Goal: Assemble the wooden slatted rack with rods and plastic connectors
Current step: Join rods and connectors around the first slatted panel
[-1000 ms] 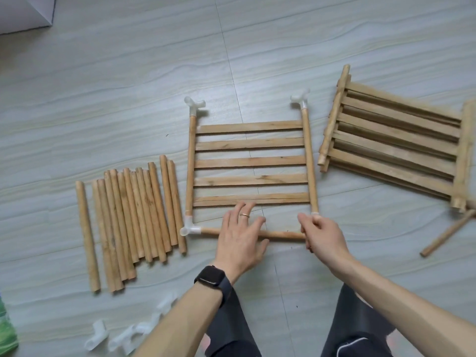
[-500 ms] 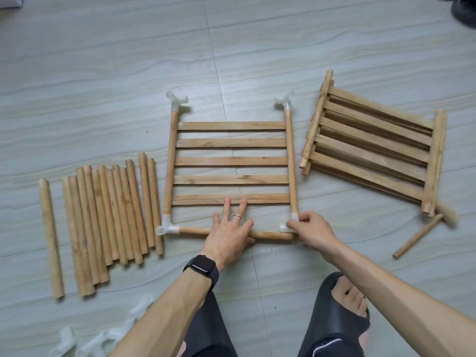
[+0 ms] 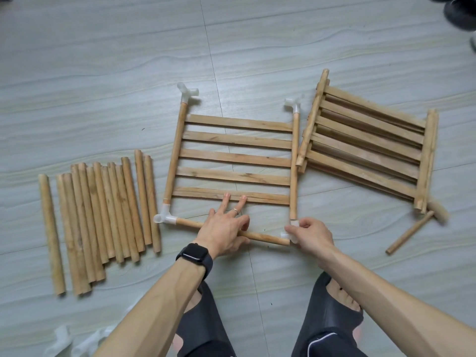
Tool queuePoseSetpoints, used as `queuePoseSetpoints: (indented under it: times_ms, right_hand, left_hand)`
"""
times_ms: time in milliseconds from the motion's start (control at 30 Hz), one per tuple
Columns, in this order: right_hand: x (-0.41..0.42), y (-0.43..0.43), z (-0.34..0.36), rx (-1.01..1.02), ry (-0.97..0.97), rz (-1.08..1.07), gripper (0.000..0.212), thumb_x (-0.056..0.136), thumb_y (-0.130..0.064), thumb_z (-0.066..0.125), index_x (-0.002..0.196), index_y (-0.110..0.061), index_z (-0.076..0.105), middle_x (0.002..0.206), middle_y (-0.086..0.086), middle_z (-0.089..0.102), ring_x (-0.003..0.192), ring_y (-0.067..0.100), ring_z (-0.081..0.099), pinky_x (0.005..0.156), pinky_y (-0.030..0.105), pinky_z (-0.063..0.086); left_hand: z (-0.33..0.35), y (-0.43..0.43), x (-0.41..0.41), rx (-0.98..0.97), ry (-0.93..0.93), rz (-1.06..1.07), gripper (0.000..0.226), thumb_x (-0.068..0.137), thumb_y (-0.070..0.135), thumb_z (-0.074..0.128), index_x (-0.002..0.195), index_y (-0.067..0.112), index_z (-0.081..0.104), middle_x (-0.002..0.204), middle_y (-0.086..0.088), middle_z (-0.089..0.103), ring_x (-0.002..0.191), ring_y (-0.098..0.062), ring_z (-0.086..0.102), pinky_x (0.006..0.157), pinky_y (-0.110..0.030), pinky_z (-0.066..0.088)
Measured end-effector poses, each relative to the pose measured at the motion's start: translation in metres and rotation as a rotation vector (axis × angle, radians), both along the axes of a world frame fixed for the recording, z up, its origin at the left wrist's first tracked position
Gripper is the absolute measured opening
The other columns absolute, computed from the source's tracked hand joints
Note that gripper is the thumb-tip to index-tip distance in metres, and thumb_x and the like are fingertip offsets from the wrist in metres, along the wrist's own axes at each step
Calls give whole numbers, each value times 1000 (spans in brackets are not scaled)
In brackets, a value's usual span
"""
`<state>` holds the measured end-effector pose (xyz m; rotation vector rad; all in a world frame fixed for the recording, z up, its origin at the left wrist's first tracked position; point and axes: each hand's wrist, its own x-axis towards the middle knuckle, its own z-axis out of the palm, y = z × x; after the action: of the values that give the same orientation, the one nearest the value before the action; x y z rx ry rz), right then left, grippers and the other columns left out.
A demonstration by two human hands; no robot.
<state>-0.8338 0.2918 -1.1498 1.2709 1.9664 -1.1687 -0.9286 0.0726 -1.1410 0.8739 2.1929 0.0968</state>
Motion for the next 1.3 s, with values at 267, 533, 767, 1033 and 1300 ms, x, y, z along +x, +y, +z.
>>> queuePoseSetpoints:
  times_ms: [267, 533, 767, 1033, 1300]
  right_hand:
    - [27, 12, -8, -64, 61, -241, 38, 84, -47, 75, 83, -9, 76, 66, 0, 74, 78, 24, 71, 78, 42, 53]
    - [21, 7, 1, -216, 132, -214, 35, 96, -38, 67, 93, -5, 77, 83, 8, 69, 71, 18, 68, 55, 16, 48]
    - [5, 3, 5, -356, 103, -460, 37, 96, -35, 68, 95, 2, 70, 106, 11, 66, 83, 18, 68, 66, 27, 62]
    - [-8, -12, 21, -502, 5, -308, 34, 104, -32, 56, 121, -4, 47, 105, 15, 60, 83, 24, 71, 74, 36, 61]
    - [8, -6, 6, -307, 160, -361, 14, 104, -18, 47, 105, -8, 56, 106, 21, 66, 76, 25, 74, 78, 41, 60]
  left_hand:
    - [2, 3, -3, 17, -5, 36, 32, 96, 55, 57, 111, 27, 51, 170, 8, 5, 155, -35, -7, 113, -57, 33]
    - [4, 3, -1, 14, 11, 36, 34, 96, 53, 57, 111, 24, 52, 170, 6, 8, 155, -36, -6, 114, -58, 33]
    - [4, 3, -1, 37, 20, 65, 36, 96, 55, 57, 111, 23, 53, 169, 9, 10, 156, -33, -5, 115, -51, 35]
    - [3, 2, -1, 24, 39, 47, 37, 94, 57, 58, 110, 24, 55, 169, 9, 12, 156, -34, -4, 114, -46, 37]
    - [-1, 3, -3, 39, 97, 92, 37, 92, 60, 61, 106, 26, 57, 167, 14, 19, 157, -28, 5, 106, -42, 45]
